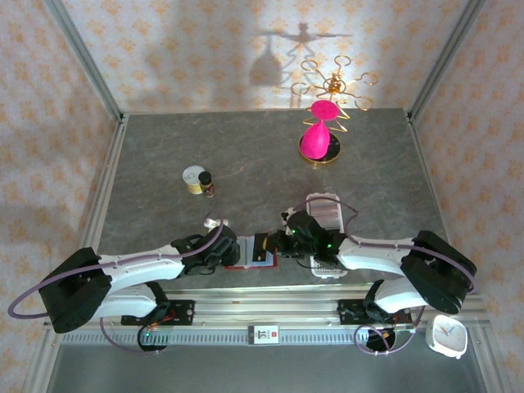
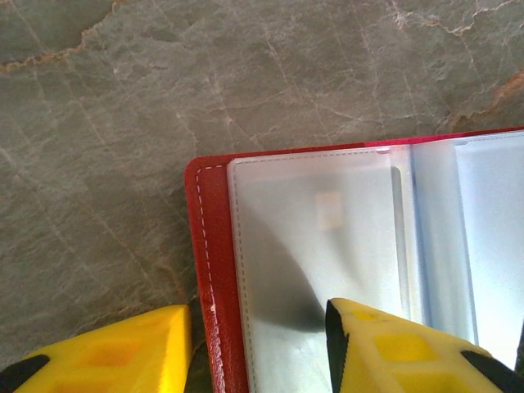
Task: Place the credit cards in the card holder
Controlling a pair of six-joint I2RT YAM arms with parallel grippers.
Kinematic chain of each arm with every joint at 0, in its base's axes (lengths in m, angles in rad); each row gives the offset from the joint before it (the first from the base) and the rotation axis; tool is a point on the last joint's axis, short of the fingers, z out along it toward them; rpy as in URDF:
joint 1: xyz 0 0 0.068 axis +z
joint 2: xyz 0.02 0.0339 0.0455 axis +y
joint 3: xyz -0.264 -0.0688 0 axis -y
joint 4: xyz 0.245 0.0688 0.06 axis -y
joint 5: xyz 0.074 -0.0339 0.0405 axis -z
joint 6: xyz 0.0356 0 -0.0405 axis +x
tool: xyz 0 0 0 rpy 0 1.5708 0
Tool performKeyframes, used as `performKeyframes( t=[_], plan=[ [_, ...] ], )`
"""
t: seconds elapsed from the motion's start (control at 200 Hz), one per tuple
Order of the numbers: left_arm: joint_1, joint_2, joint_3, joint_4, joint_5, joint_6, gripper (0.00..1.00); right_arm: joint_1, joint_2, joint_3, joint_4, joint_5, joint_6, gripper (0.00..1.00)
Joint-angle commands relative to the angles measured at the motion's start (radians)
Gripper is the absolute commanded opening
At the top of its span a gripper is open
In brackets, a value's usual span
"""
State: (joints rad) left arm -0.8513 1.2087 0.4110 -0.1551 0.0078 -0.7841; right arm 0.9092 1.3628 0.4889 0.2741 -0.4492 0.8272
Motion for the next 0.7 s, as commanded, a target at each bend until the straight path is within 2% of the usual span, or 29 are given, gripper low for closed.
performKeyframes(
  t=[0.0, 0.075, 0.696],
  plan=[
    [-0.011, 0.02, -0.034, 0.043, 0.034, -0.007, 0.42, 0.005, 0.016, 0.028, 0.037, 0.01, 0.006, 0.0],
    [-0.011, 0.015, -0.04, 0.047, 0.037, -0.01, 0.39, 0.007, 0.029, 0.033, 0.05, 0.005, 0.012, 0.0],
    [-0.011, -0.009, -0.066, 0.066, 0.039, -0.027, 0.33, 0.023, 0.121, 0.04, 0.168, 0.01, 0.084, 0.0]
  ],
)
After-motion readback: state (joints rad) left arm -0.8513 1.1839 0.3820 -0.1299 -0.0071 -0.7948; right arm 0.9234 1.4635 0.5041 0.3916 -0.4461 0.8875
